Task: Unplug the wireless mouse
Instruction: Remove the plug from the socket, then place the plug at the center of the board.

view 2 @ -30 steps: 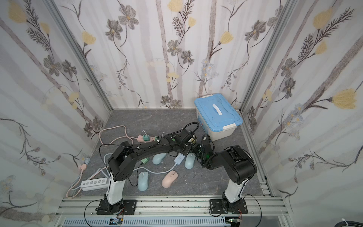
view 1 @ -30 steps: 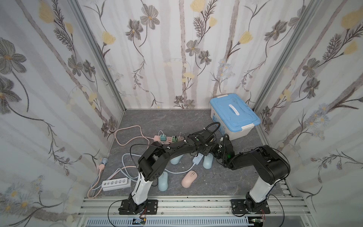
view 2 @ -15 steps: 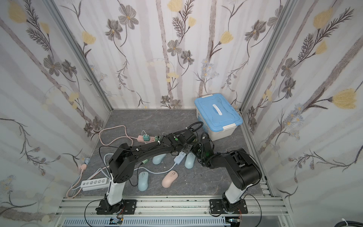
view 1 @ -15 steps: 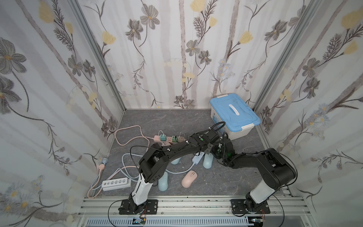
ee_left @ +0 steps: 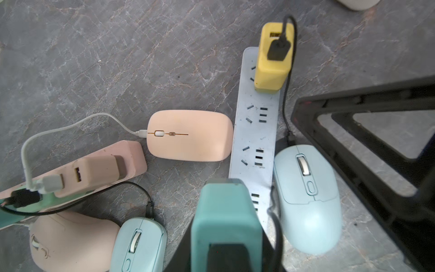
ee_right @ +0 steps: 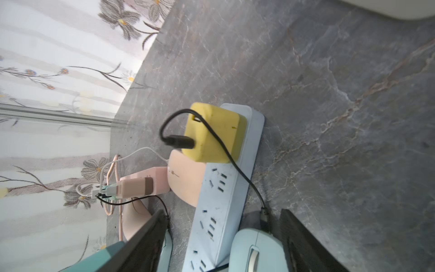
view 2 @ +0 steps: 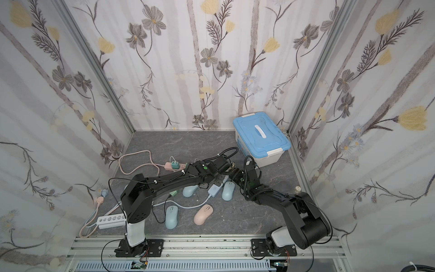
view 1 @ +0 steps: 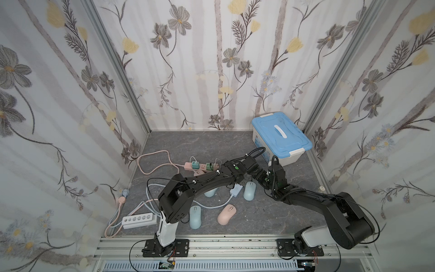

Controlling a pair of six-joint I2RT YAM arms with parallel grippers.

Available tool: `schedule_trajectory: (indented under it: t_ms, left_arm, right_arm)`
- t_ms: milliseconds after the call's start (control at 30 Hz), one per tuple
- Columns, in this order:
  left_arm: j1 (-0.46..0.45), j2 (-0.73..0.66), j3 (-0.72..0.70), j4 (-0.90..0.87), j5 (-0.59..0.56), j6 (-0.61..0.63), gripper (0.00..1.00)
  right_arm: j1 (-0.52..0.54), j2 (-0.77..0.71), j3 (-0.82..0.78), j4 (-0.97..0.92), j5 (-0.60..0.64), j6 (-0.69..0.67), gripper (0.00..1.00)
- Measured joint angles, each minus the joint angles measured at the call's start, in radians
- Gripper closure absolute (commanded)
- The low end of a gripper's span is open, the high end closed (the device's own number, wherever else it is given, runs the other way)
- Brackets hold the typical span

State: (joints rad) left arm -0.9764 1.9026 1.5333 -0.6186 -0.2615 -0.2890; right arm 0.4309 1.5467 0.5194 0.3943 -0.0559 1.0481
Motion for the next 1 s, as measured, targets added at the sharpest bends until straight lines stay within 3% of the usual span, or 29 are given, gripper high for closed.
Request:
schedule_trajectory:
  t_ms: [533, 733, 1000]
  left_arm:
    - [-0.015, -0.141, 0.05, 0.081, 0.208, -0.01, 1.0]
    - [-0.031, -0.108, 0.005, 0.113, 0.393, -0.045, 1.0]
    - [-0.077, 0.053, 0.017, 0.211, 0.712, -0.139, 1.0]
  right_arm:
    - [-0.047, -0.311, -0.044, -0.11, 0.11, -0.025, 0.22]
    - [-0.152, -0.443, -0.049, -0.21, 0.153, -0.045, 0.22]
    - [-0.246, -0.541, -0.048, -0.281, 0.156, -0.063, 0.22]
